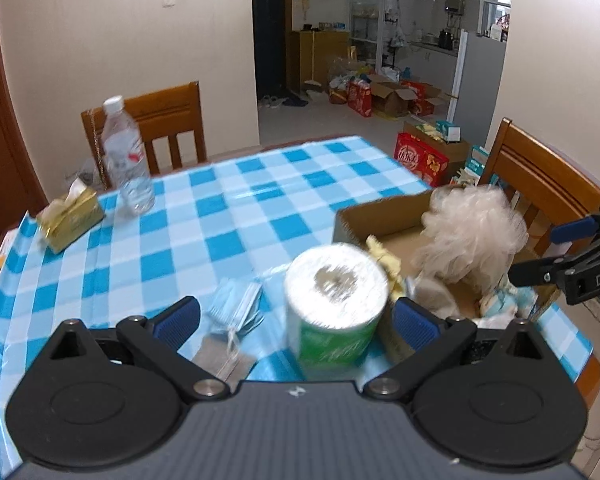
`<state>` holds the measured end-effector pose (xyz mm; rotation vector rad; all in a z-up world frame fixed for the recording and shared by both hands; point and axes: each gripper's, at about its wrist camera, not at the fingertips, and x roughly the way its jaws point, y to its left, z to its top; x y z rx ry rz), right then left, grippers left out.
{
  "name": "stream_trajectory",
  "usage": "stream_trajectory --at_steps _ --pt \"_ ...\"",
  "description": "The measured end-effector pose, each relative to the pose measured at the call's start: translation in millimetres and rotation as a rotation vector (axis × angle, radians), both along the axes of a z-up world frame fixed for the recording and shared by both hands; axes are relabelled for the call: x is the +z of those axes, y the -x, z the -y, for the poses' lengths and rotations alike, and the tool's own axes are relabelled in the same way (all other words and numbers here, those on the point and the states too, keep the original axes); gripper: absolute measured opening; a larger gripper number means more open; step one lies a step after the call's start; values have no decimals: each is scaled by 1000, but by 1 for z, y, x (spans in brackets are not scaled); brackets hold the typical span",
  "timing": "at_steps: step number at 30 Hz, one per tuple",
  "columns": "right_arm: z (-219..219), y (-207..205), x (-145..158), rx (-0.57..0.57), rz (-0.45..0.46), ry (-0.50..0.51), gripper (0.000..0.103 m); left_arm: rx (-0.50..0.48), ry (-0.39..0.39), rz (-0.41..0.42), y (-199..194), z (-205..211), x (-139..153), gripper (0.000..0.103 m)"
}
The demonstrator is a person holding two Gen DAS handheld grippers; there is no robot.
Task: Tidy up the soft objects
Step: 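Lower the left gripper to the beige pad while the right approaches the blue face mask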
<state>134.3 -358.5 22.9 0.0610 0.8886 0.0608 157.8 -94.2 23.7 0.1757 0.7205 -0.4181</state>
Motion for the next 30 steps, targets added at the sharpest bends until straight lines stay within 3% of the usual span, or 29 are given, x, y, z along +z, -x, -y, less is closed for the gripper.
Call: stream_trajectory --at_steps 6,15,22,30 --pt "-53 -1 -1 26 0 6 103 -12 -23 -26 1 -40 -9 102" --pt "-136 -10 -8 53 -18 51 103 -125 -59 -47 -14 -85 -27 102" --pt "-165 -19 -8 67 -40 51 103 -218 -122 -69 -24 -78 -42 102" --pt "-165 -55 -5 180 -40 63 103 -275 -201 -88 -48 -44 -64 101"
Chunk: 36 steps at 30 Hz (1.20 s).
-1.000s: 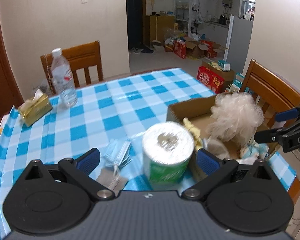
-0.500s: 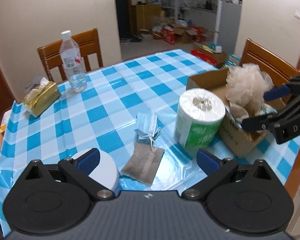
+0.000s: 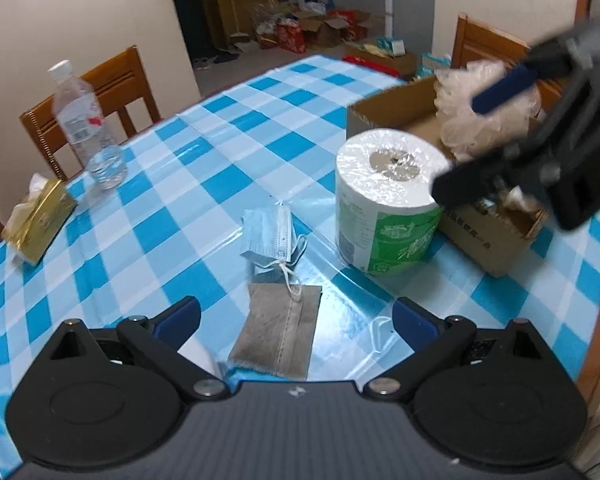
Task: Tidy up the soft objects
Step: 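Lower the left gripper to the beige pad while the right approaches the blue face mask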
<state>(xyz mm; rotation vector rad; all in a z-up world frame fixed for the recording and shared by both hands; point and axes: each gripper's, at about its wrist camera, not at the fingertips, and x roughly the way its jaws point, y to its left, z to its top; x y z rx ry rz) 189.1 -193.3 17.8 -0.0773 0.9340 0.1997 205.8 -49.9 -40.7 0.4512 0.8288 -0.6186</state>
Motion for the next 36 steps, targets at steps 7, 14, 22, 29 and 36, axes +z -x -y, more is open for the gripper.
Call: stream_trajectory --at_steps 7,14,22,29,36 --pt "2 -57 1 94 -54 -11 103 -23 -74 -82 -32 20 -31 89" --pt "-5 -122 -13 109 -172 -21 103 -29 -144 -138 -53 26 -53 85" --pt "-24 -179 -42 96 -320 10 103 -65 -196 -167 -61 31 -66 85" --pt "-45 -208 -62 88 -380 48 103 -52 -210 -199 -67 28 -77 77" --pt "-55 -222 -85 81 -457 30 103 -60 -180 -221 -68 27 -76 65"
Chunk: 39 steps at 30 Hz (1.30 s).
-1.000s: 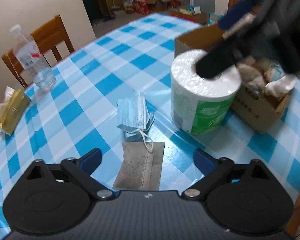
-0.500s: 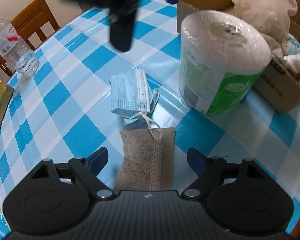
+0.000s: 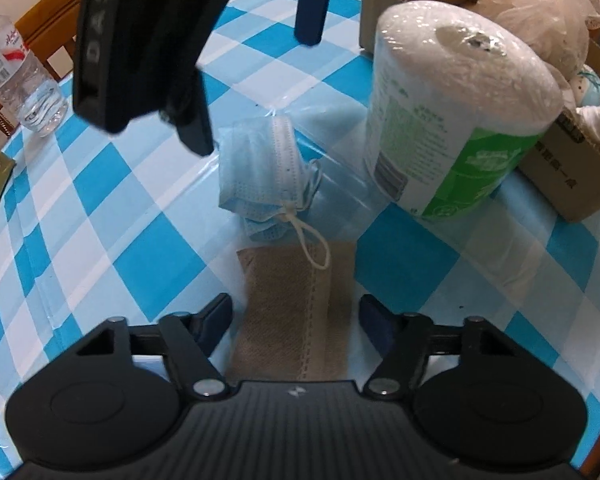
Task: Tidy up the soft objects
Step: 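Lower the left gripper to the beige pad while the right approaches the blue face mask, then close the left gripper on the beige pad while the right closes on the blue mask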
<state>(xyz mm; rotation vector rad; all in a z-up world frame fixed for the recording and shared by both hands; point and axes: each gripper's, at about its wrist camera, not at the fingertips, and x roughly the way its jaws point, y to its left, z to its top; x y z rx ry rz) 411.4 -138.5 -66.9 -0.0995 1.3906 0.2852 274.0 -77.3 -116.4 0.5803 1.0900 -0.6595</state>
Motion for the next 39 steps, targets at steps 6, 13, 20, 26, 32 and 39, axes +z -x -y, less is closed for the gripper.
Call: stream_trajectory --at_steps 6,13,20,26,32,39 --pt "-4 -10 -22 -43 -67 -2 103 6 11 2 2 0 0 65" --pt "-20 -12 -40 -64 -76 50 102 6 24 5 3 -2 1 65" --pt "-32 -8 -51 -64 -76 75 88 -2 32 7 2 -7 1 65" --pt "-34 -7 -53 -61 -66 83 83 -22 31 4 4 -9 1 65" --pt "-30 -6 -51 -59 -48 79 76 -46 19 -4 7 -10 2 65" --pt "-24 1 -44 -33 -18 83 58 16 24 -12 3 -10 8 40"
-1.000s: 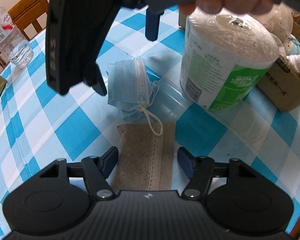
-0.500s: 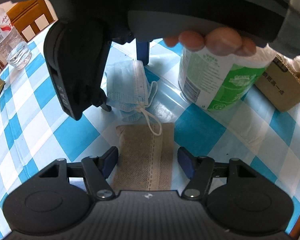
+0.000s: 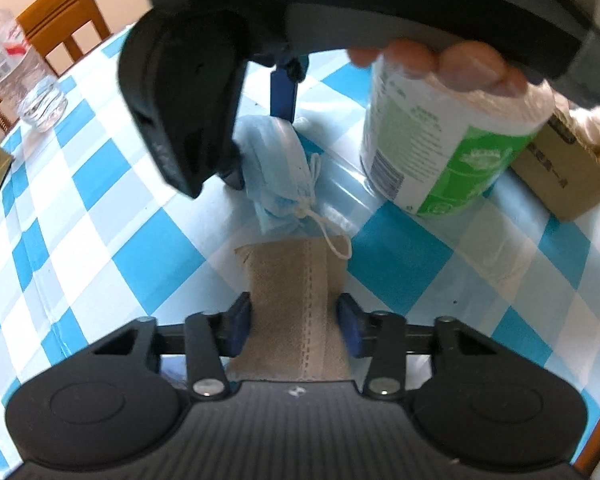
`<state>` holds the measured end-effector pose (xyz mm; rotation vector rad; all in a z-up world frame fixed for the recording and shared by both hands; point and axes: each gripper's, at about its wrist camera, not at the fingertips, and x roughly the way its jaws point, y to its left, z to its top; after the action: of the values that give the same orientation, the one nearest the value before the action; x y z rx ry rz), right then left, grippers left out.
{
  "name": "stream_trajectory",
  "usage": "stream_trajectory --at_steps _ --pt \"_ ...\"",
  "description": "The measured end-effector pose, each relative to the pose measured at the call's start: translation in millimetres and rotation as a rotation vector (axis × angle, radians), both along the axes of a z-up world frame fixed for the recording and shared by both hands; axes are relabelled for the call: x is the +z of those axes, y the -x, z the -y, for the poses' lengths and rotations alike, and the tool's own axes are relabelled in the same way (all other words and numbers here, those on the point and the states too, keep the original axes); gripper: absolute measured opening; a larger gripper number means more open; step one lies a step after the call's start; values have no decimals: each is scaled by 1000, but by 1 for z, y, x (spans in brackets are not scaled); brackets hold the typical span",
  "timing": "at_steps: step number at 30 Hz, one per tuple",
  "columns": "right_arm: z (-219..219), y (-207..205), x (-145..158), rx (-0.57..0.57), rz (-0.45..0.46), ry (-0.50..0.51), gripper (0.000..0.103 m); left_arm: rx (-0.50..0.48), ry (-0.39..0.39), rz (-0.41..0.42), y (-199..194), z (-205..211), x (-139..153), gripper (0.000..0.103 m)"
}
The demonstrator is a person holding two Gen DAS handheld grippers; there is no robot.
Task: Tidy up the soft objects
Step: 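Close the left gripper on the beige pad while the right closes on the blue mask, then carry the mask into the box and open the right gripper while the left carries the pad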
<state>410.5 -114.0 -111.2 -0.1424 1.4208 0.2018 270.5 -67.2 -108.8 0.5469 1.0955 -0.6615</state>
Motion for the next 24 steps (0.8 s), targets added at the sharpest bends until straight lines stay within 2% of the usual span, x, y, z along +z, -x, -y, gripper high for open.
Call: stream_trajectory --at_steps 8,24 --pt "-4 4 2 51 12 -27 51 45 49 -17 0 -10 9 26" --pt "-5 11 47 114 62 -80 51 80 103 -22 6 -40 45 24"
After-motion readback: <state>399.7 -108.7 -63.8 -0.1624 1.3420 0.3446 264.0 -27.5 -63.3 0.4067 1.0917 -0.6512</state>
